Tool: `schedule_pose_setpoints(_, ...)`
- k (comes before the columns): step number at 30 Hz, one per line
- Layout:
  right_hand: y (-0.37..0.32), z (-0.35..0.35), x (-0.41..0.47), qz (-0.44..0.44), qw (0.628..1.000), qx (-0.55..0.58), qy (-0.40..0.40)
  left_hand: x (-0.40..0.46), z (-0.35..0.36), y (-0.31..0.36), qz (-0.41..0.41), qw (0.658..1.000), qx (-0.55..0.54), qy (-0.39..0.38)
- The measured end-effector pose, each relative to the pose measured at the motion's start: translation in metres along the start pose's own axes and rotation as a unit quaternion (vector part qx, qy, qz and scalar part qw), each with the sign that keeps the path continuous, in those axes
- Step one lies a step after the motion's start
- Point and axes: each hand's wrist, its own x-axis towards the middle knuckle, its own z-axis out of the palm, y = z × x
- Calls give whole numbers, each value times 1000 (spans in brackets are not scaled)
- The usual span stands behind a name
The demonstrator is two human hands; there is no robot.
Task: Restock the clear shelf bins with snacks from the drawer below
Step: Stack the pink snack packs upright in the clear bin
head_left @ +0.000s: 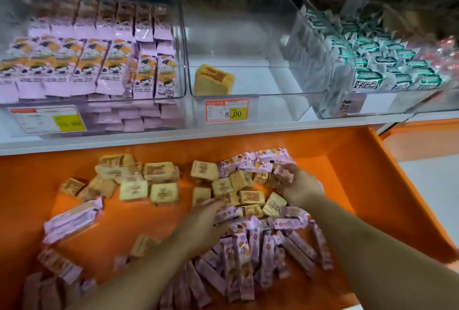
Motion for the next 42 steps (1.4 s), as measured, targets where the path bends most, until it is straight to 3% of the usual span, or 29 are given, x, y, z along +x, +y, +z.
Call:
schedule_pose_setpoints(5, 23, 29, 36, 32, 999, -23, 7, 29, 22, -16, -5, 1000, -3, -17)
schedule_pose_setpoints(11, 44, 57, 68, 47, 988, -138, 46, 42, 38, -22, -11, 999, 8, 40)
schedule_pose_setpoints(15, 41, 56, 61, 26, 986, -157, 54, 42, 42, -26, 4, 997, -5, 78)
schedule_pose_setpoints(19, 19, 36, 45, -21, 994, -106, 17, 36, 35, -21, 1, 995, -17, 97)
schedule_pose_setpoints(23, -9, 9, 26, -50, 994, -92, -40, 19, 26, -19, -7, 999, -27, 29)
schedule_pose_setpoints(26, -26, 0, 13, -52, 995, -78, -37, 7, 19, -22, 0, 998, -44, 35)
schedule_pose_setpoints(33, -41, 29, 1, -80, 993, 16, -83, 10, 15, -24, 36, 997, -49, 50)
schedule_pose_setpoints(38, -37, 50, 15, -82, 992, 73, -61, 37, 32, -20, 10, 1000, 0, -3)
schedule_pose_setpoints(42, -31, 59, 24, -76, 991, 89, -67, 46, 46, -17, -5, 1000, 9, 18)
